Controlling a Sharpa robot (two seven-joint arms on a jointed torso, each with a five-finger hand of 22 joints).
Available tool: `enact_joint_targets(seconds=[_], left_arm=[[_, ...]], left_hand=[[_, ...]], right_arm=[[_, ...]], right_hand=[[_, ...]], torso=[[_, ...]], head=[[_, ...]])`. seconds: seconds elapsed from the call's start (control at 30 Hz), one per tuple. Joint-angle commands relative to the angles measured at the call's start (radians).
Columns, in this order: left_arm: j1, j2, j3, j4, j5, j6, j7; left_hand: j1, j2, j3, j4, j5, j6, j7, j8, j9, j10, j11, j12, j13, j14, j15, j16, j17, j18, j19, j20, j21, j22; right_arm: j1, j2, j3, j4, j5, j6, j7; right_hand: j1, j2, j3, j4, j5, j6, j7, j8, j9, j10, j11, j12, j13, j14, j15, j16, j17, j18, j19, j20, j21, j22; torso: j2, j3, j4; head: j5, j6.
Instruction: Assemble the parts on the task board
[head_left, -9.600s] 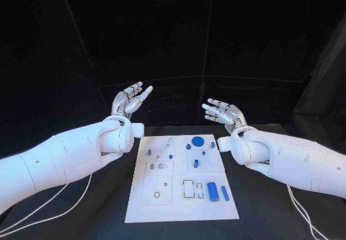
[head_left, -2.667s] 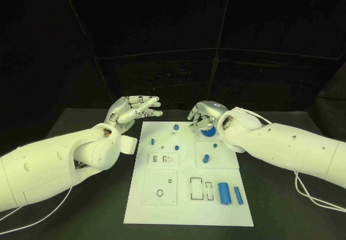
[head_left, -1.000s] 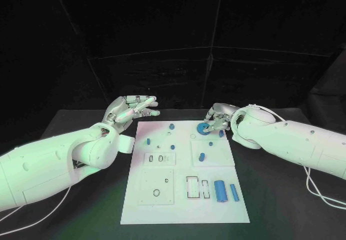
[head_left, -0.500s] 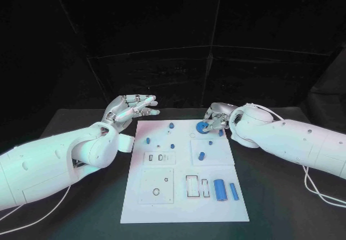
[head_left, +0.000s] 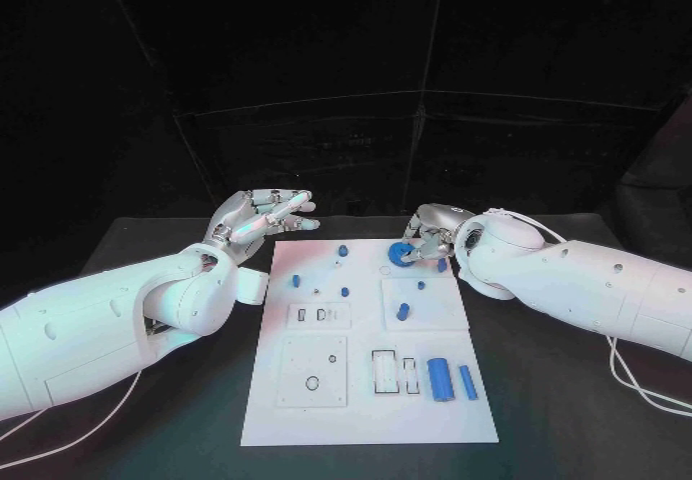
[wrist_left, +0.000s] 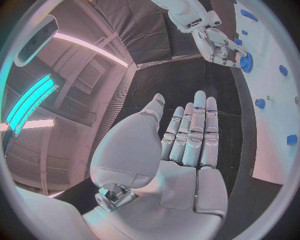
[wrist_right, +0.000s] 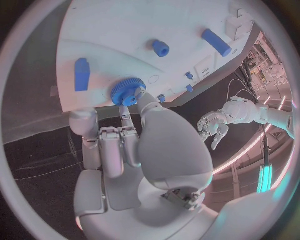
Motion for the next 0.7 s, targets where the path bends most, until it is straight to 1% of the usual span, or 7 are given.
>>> enact_joint_targets(seconds=[0.03,0.2,0.33,0.43,0.47,0.67,0.7], left_arm=[[0.001,0.000,0.001,0.001,-0.004,0.012,0.001],[0.001,-0.002,0.001,0.001,-0.004,0.013,0.000],[0.001,-0.003,0.001,0.001,-0.004,0.013,-0.001],[0.001,-0.004,0.001,0.001,-0.004,0.013,-0.001],[0.001,-0.004,0.001,0.002,-0.004,0.013,-0.001],[0.002,-0.003,0.001,0.002,-0.004,0.014,-0.002],[0.002,-0.003,0.001,0.002,-0.004,0.014,-0.002]], left_hand=[[0.003,0.010,0.000,-0.008,0.003,0.001,0.002,-0.006,0.000,-0.005,-0.003,-0.005,-0.001,-0.006,0.001,-0.005,0.002,0.007,0.005,-0.001,-0.004,-0.001],[0.004,0.011,0.001,-0.009,0.003,0.001,0.002,-0.007,0.000,-0.005,-0.003,-0.006,-0.001,-0.006,0.001,-0.006,0.002,0.007,0.006,-0.001,-0.004,-0.001],[0.004,0.011,0.001,-0.009,0.003,0.001,0.002,-0.007,0.000,-0.005,-0.003,-0.006,-0.001,-0.006,0.001,-0.006,0.002,0.007,0.006,-0.001,-0.004,-0.001],[0.004,0.011,0.001,-0.009,0.003,0.001,0.002,-0.007,0.000,-0.005,-0.003,-0.006,-0.001,-0.006,0.001,-0.006,0.002,0.007,0.006,-0.001,-0.004,-0.001],[0.004,0.011,0.001,-0.009,0.003,0.001,0.002,-0.007,0.000,-0.005,-0.003,-0.006,-0.001,-0.006,0.001,-0.006,0.002,0.007,0.006,-0.001,-0.004,-0.001],[0.004,0.011,0.001,-0.009,0.003,0.001,0.002,-0.007,0.000,-0.005,-0.003,-0.006,-0.001,-0.006,0.001,-0.006,0.002,0.007,0.006,-0.001,-0.004,-0.001],[0.003,0.012,0.001,-0.009,0.003,0.001,0.003,-0.007,0.000,-0.005,-0.003,-0.006,-0.001,-0.006,0.001,-0.007,0.002,0.007,0.006,-0.001,-0.004,-0.001]], right_arm=[[0.003,-0.007,0.001,0.032,-0.022,-0.133,0.020],[0.003,-0.013,0.001,0.098,-0.051,-0.185,0.031],[0.003,0.002,0.001,0.131,-0.084,-0.191,0.034],[0.002,0.025,0.001,0.133,-0.107,-0.190,0.037],[0.000,0.038,0.001,0.127,-0.114,-0.190,0.038],[-0.006,0.090,-0.001,0.094,-0.133,-0.171,0.036],[-0.007,0.100,-0.001,0.086,-0.134,-0.164,0.036]], right_hand=[[-0.011,0.013,0.008,0.002,0.007,0.015,-0.007,0.003,0.005,0.059,-0.009,0.005,0.189,0.089,-0.008,0.007,0.170,-0.021,0.009,0.000,0.008,0.004],[-0.014,0.011,0.021,-0.002,0.025,0.018,-0.008,-0.005,0.004,0.060,-0.011,0.006,0.190,0.090,-0.010,0.008,0.172,-0.021,0.012,-0.003,0.010,0.006],[-0.015,0.010,0.022,-0.003,0.025,0.018,-0.008,-0.006,0.004,0.060,-0.011,0.006,0.191,0.089,-0.010,0.007,0.170,-0.021,0.011,-0.003,0.010,0.006],[-0.016,0.008,0.023,-0.003,0.025,0.018,-0.008,-0.007,0.004,0.060,-0.011,0.006,0.190,0.089,-0.010,0.007,0.170,-0.021,0.011,-0.003,0.010,0.006],[-0.016,0.007,0.023,-0.004,0.025,0.018,-0.008,-0.008,0.004,0.060,-0.011,0.005,0.190,0.089,-0.010,0.007,0.171,-0.021,0.012,-0.003,0.010,0.006],[-0.018,0.005,0.026,-0.004,0.021,0.017,-0.007,-0.011,0.003,0.061,-0.010,0.006,0.191,0.090,-0.010,0.008,0.172,-0.022,0.011,-0.003,0.010,0.006],[-0.020,0.004,0.028,-0.005,0.018,0.017,-0.006,-0.013,0.003,0.059,-0.010,0.004,0.190,0.089,-0.010,0.007,0.170,-0.021,0.010,-0.003,0.009,0.004]], torso=[[-0.001,-0.0001,0.0011],[-0.001,-0.0009,0.0018],[0.000,0.0002,0.0022],[0.000,-0.0001,0.0019],[0.000,-0.0003,0.0002],[0.000,-0.0009,0.0038],[0.000,-0.0007,0.0018]], head=[[0.003,0.001],[0.005,0.001],[0.010,0.003],[0.012,0.002],[0.013,0.002],[0.016,0.000],[0.017,-0.001]])
